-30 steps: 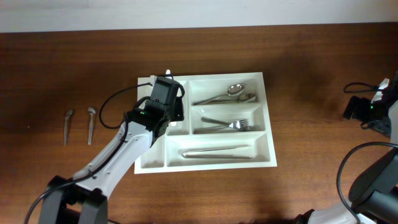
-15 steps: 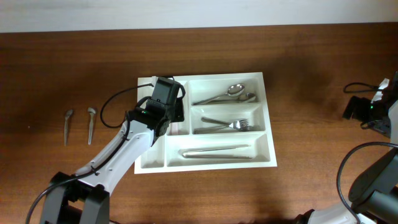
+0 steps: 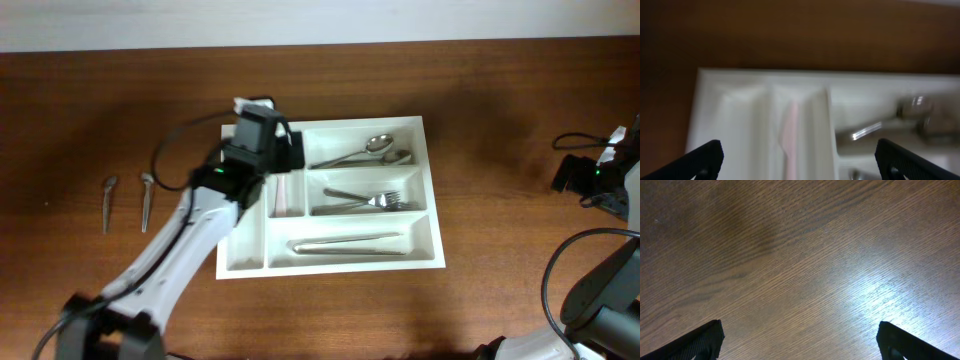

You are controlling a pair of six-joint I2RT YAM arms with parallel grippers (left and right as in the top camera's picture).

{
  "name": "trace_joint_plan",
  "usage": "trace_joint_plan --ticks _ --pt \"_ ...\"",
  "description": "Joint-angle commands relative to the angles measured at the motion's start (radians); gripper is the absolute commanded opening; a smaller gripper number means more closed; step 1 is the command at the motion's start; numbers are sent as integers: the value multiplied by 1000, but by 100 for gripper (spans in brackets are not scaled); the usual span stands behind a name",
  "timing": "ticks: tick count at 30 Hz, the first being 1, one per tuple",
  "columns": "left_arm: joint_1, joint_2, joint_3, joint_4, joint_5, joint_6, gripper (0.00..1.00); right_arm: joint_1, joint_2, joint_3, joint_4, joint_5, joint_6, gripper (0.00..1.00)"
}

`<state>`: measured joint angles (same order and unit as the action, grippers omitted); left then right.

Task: Pack container
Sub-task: 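Carry the knife into the tray's narrow left-middle compartment and release, then move the left gripper back over the two metal spoons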

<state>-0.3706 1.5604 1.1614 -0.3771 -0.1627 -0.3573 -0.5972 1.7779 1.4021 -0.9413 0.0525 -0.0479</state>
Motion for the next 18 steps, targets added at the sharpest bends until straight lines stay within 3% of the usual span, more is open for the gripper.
trace_joint_plan --ticks 1,3,8,12,16,18 --pt "58 -109 39 -37 -91 40 99 -5 -2 -5 0 5 8 99" --pt "95 -140 39 -92 -124 13 99 -5 -2 -5 0 5 8 99" --pt "198 -179 39 -264 -73 -228 99 -5 -2 -5 0 5 8 99" --pt "224 -179 39 -389 66 -230 99 -5 -2 -5 0 5 8 99" --pt "226 -179 37 -420 26 -192 99 -5 -2 -5 0 5 8 99" --pt "237 -179 38 -419 -17 -287 99 -5 -2 -5 0 5 8 99"
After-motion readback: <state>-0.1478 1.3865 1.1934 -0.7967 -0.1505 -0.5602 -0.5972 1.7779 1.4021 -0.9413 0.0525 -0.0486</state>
